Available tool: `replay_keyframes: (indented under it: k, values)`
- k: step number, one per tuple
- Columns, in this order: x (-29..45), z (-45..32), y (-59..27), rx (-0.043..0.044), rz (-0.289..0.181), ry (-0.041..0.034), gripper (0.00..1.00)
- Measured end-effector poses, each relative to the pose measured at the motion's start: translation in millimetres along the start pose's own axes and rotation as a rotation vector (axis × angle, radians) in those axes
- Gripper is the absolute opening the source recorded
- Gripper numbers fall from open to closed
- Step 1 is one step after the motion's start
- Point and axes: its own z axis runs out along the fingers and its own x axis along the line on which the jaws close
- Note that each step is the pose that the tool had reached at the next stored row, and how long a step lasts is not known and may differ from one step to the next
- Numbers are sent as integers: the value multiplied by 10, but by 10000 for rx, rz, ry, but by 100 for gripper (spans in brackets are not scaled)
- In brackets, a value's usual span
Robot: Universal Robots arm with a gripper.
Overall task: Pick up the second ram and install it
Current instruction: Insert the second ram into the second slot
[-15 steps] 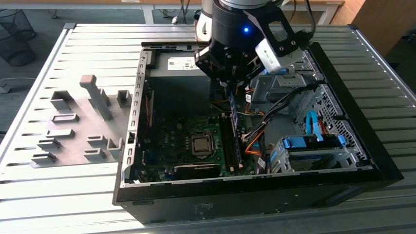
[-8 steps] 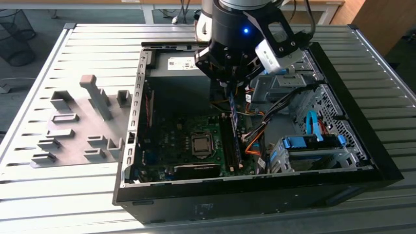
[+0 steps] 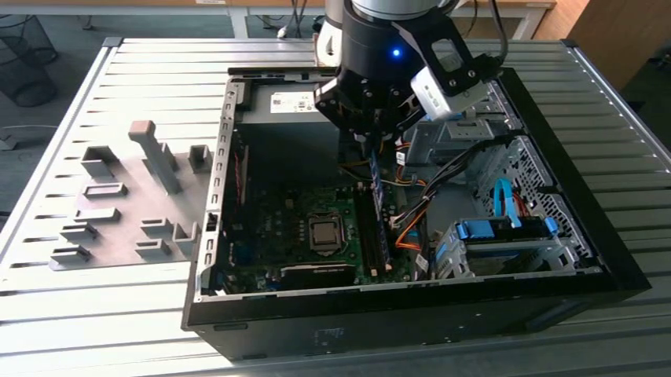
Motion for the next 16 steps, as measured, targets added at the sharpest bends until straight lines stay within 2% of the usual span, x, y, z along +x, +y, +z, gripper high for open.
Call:
replay_keyframes:
  k: [16]
  values:
    - [2, 54, -1, 0, 4, 0, 14]
